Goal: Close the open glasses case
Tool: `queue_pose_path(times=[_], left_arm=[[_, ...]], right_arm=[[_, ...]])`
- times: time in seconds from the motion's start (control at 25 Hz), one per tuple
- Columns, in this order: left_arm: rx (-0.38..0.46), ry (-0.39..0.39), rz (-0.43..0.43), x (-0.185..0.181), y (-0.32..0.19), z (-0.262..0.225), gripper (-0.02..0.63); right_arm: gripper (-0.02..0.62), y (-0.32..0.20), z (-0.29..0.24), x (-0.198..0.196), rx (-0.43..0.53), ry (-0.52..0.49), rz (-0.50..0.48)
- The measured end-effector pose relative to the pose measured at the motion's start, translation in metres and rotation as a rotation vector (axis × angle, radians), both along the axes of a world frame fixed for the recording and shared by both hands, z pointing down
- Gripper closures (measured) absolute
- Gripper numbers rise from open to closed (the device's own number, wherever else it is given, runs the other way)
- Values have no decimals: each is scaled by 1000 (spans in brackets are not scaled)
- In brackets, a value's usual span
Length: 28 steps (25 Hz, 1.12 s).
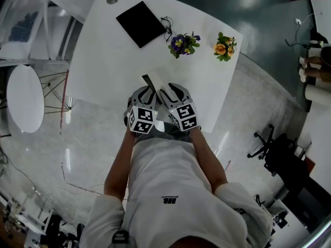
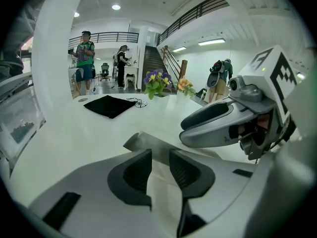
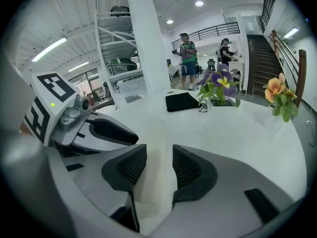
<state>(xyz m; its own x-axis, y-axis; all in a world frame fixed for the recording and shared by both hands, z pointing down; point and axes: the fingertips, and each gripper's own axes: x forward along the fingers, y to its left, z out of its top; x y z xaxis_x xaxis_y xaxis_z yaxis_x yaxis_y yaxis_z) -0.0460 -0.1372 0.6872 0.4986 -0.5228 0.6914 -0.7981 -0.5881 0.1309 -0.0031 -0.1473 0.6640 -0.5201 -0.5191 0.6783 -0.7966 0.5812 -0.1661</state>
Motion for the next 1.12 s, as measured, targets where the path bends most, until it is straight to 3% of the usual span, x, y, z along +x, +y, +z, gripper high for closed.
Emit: queue_pose_path(times=[1.12], left_arm=[[-27, -15, -24, -21, 10, 14, 480]], right_arm=[[426, 9, 7, -19, -19, 18, -42]])
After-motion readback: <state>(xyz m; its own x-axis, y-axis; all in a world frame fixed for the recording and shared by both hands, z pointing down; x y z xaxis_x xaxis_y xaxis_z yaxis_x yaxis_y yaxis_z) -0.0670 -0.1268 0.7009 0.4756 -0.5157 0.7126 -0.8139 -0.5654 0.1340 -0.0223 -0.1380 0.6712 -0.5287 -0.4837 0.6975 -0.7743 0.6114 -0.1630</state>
